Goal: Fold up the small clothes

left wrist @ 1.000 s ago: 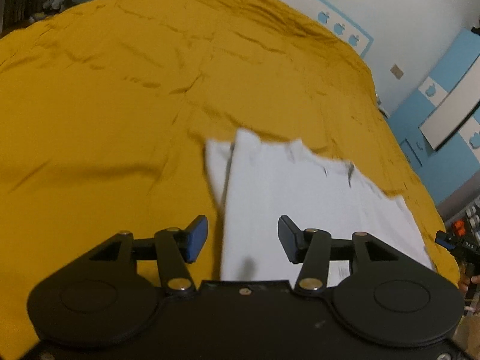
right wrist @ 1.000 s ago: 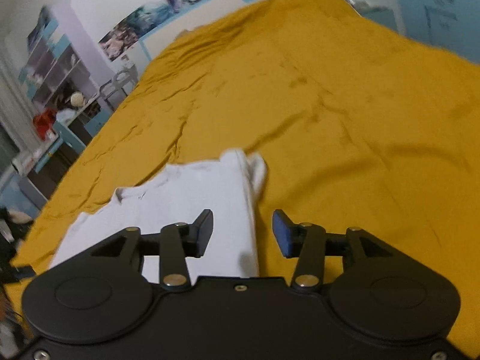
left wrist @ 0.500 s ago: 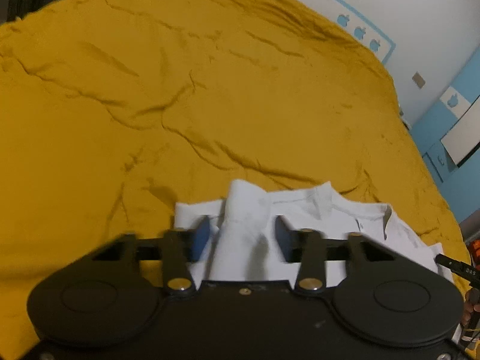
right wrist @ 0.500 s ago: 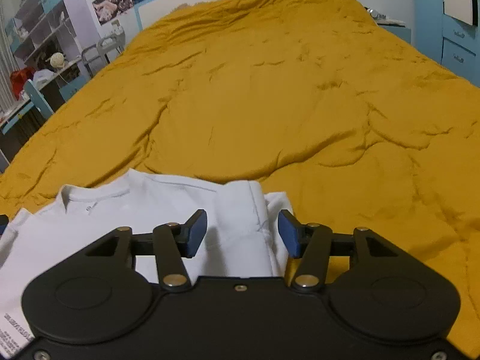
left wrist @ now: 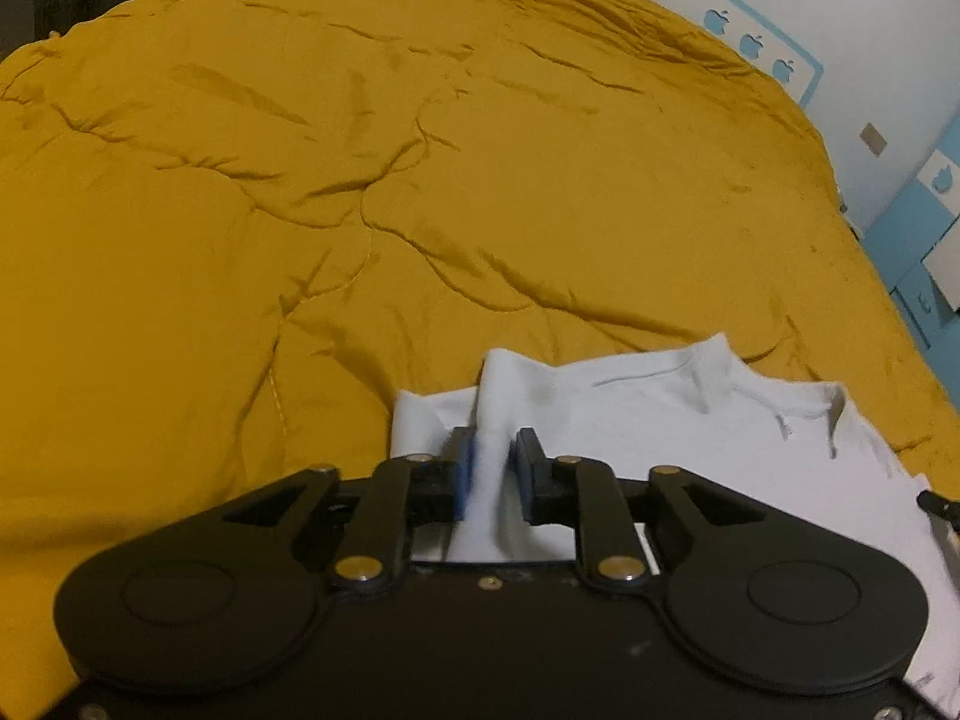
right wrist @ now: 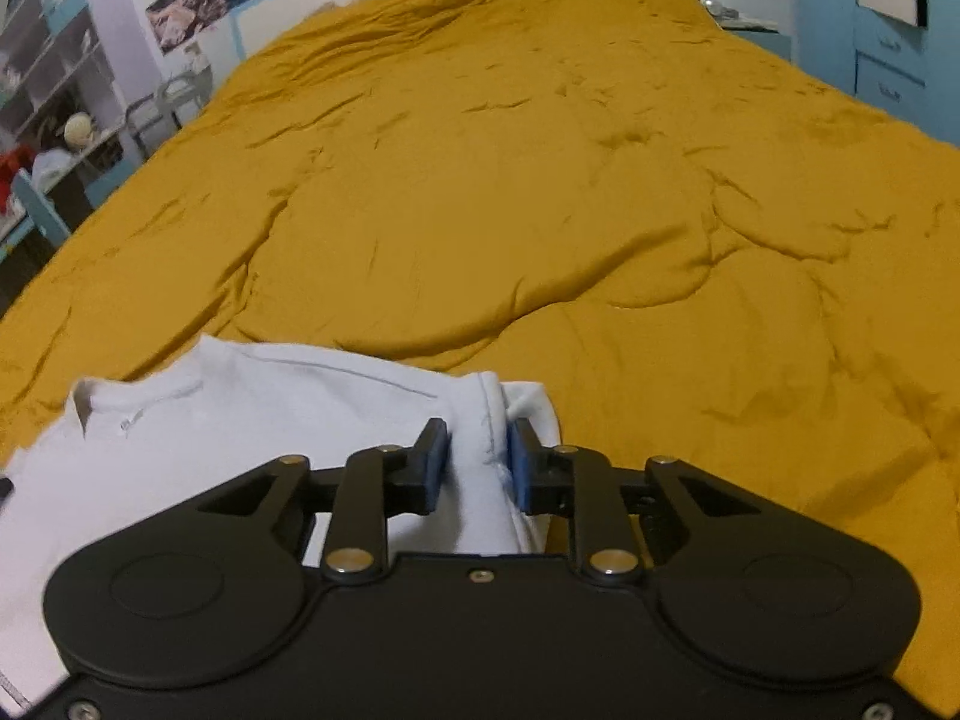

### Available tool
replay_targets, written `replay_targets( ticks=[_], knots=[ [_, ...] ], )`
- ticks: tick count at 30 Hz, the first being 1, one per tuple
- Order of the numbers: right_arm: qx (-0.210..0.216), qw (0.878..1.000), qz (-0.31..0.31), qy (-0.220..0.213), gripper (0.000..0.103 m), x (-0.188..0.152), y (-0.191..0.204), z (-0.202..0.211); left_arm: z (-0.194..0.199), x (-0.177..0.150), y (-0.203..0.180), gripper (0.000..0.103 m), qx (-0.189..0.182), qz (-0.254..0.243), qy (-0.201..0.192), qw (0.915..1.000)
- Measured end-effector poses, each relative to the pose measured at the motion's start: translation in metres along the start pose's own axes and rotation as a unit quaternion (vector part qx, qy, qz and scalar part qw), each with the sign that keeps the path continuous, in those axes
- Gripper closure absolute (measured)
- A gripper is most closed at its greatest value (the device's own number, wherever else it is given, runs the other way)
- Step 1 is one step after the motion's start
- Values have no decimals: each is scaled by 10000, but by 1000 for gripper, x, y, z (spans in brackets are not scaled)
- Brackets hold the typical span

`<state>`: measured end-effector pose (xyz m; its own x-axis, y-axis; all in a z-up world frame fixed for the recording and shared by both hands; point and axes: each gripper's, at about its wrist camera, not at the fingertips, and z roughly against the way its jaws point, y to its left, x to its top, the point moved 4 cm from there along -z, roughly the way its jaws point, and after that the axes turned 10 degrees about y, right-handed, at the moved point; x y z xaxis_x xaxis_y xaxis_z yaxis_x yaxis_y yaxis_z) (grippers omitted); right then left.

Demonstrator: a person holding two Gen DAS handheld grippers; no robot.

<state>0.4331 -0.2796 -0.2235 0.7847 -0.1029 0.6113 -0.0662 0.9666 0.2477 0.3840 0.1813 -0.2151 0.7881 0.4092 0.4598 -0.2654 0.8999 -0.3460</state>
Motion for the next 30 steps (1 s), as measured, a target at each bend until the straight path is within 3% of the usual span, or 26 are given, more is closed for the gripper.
replay_targets(
  ticks=[1,3,7,13,16,19,24,28,30],
  knots=[
    [-34,10000,-2,-40,74,0,1,6,7,0,-2,82,-15,26,-33,10000],
    [-12,9998,60,-162,66,-2,7,27,27,-3,-6,61,55,-6,-97,9999],
    [345,9989,278,-154,66,-20,24,74,75,-27,-20,52,-203,-296,-181,9992],
    [606,9962,619,-86,62,-84,47,135,125,-102,-36,49,-687,-329,8,9971],
    [648,9958,654,1,61,-112,47,145,126,-135,-35,48,-828,-192,245,9961],
    [349,9973,630,139,60,-130,37,140,117,-160,-23,47,-808,-129,280,9963],
    [185,9987,425,208,65,-149,8,132,117,-169,-15,52,-987,-39,123,9950],
    [53,9987,457,204,64,-149,12,134,125,-168,-12,52,-1001,16,200,9948],
    [-11,9988,437,208,56,-147,19,139,138,-166,-11,41,-969,67,217,9950]
  ],
)
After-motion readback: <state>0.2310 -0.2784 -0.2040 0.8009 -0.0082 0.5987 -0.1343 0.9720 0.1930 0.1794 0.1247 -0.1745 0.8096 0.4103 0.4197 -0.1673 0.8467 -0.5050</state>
